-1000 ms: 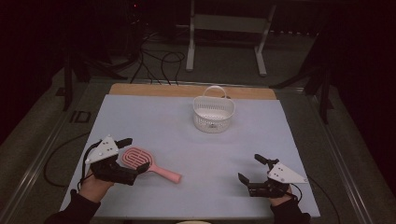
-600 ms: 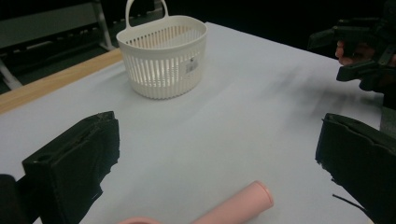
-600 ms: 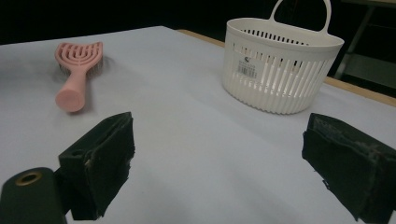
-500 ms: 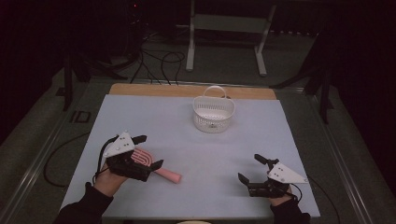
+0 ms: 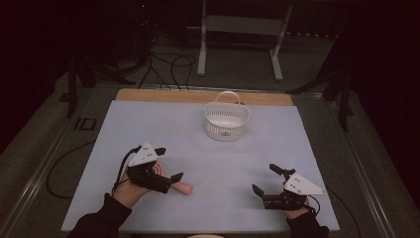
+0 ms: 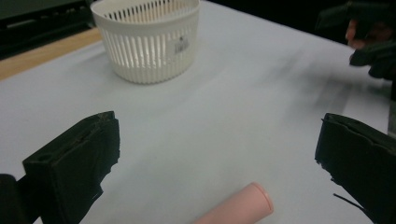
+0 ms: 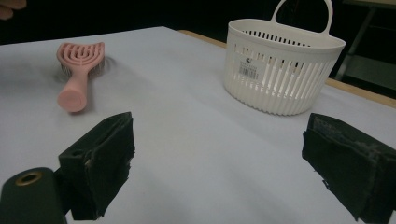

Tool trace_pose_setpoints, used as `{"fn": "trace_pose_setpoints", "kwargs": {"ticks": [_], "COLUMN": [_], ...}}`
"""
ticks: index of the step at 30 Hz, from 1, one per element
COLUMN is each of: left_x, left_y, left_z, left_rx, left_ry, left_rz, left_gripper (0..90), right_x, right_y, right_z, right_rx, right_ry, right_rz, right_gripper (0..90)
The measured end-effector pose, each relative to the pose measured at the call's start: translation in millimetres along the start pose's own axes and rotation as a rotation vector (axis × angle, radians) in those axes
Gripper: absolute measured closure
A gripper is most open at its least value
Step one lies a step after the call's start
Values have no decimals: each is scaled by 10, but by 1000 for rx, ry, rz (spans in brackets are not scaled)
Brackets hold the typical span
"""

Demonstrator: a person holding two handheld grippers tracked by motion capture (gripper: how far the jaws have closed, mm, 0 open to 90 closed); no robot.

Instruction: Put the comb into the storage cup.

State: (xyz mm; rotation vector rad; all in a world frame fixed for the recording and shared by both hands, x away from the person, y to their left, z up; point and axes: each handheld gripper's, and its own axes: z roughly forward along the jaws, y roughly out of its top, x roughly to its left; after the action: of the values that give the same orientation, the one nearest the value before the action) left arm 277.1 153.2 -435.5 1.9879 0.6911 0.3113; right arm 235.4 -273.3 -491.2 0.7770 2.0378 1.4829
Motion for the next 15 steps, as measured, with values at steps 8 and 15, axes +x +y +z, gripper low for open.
{"fn": "trace_pose_setpoints", "kwargs": {"ticks": [8, 15], "left_x": [-48, -81], "left_y": [-69, -129], "left_z": [199, 363], "left_rx": [31, 66], "left_ry": [-6, -15], "left_rz": [-11, -10], "left_gripper": [38, 55], "right_x": [0, -2], "right_y": [2, 1], "right_z": [-1, -3], "right_rx": [-3, -4], "right_ry": [2, 4], "right_rz": [3, 2], "right_gripper": [91, 91]}}
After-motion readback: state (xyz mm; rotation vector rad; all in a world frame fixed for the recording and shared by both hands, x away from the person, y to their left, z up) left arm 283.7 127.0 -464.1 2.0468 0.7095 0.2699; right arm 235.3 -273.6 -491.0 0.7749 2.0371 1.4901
